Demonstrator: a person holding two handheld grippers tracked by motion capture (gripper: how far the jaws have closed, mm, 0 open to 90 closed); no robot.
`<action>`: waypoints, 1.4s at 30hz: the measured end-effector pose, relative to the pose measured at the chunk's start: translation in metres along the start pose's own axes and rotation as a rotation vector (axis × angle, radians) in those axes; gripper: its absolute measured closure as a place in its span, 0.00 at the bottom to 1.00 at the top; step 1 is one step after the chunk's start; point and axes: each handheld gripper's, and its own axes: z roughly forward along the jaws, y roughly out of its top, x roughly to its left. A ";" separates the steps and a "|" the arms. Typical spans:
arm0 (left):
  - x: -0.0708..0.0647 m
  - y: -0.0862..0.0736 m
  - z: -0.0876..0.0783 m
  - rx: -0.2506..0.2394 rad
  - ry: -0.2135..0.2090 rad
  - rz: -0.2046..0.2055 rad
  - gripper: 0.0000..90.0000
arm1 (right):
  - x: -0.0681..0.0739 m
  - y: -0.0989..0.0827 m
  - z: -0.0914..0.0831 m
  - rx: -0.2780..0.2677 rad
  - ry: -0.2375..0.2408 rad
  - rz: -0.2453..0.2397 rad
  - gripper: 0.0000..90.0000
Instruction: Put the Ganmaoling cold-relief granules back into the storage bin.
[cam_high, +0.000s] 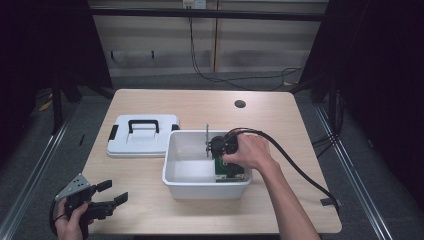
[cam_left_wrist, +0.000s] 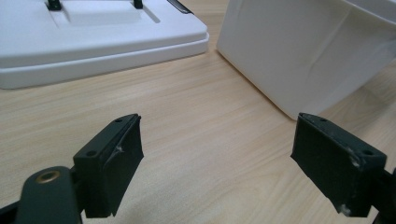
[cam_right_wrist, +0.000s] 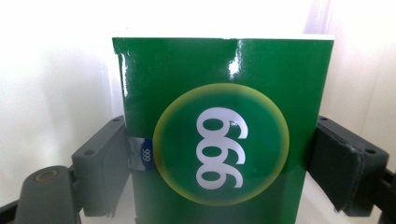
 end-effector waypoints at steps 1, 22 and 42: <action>0.000 0.000 0.000 0.001 0.000 0.001 0.18 | 0.000 0.000 0.000 0.002 0.001 0.004 0.16; 0.000 0.000 -0.001 -0.002 -0.003 0.003 0.18 | -0.002 -0.003 -0.002 -0.003 0.010 0.041 0.14; 0.000 -0.001 -0.001 -0.001 0.005 -0.001 0.18 | 0.002 -0.021 -0.028 -0.187 -0.009 0.050 0.11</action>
